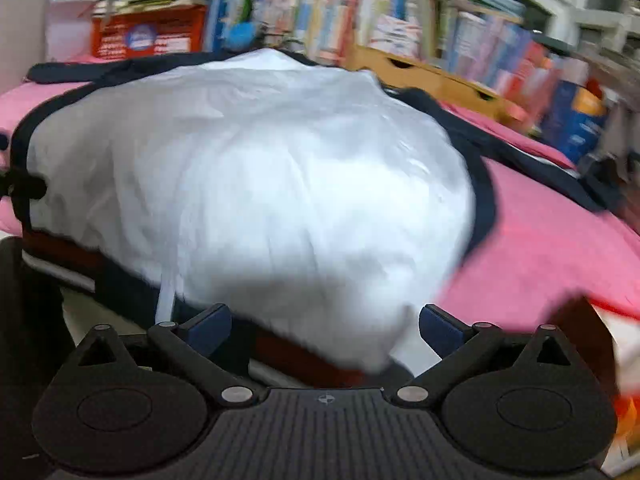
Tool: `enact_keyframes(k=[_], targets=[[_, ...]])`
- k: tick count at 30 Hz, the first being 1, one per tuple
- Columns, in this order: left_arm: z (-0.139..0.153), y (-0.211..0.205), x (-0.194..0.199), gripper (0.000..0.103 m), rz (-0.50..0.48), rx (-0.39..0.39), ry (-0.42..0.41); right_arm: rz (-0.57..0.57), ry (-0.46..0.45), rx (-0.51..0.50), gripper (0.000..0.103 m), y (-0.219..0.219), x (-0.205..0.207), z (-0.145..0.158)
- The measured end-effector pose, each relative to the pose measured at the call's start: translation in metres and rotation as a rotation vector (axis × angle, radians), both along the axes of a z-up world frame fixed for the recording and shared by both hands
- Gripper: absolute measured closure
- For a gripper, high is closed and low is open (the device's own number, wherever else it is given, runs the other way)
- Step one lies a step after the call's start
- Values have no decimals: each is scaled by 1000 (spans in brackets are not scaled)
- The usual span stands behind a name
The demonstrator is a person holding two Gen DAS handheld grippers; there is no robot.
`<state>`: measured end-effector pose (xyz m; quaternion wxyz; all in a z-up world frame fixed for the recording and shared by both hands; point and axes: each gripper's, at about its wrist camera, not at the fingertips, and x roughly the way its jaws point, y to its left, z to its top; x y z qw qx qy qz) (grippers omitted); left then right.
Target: Fold clothes
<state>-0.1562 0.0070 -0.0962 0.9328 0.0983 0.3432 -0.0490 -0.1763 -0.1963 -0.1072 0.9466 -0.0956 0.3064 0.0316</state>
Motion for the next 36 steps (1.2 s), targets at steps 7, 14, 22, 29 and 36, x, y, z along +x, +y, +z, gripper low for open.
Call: enact_keyframes(k=[7,14,22,29,36], targets=[[45,-5,-83,0,-24,-101,-48,79,-171,69,0,11,-90,42],[63,-2,-96,0,10,-97,-87,113,-243,-20,0,41,-115,55],[45,-3,-101,0,29,-82,-27,128,-219,-24,0,37,-118,45],[42,-6,-102,0,20,-67,-11,109,-199,-12,0,31,-117,39],[38,-7,-98,0,17,-69,5,107,-185,-18,0,32,-117,35]])
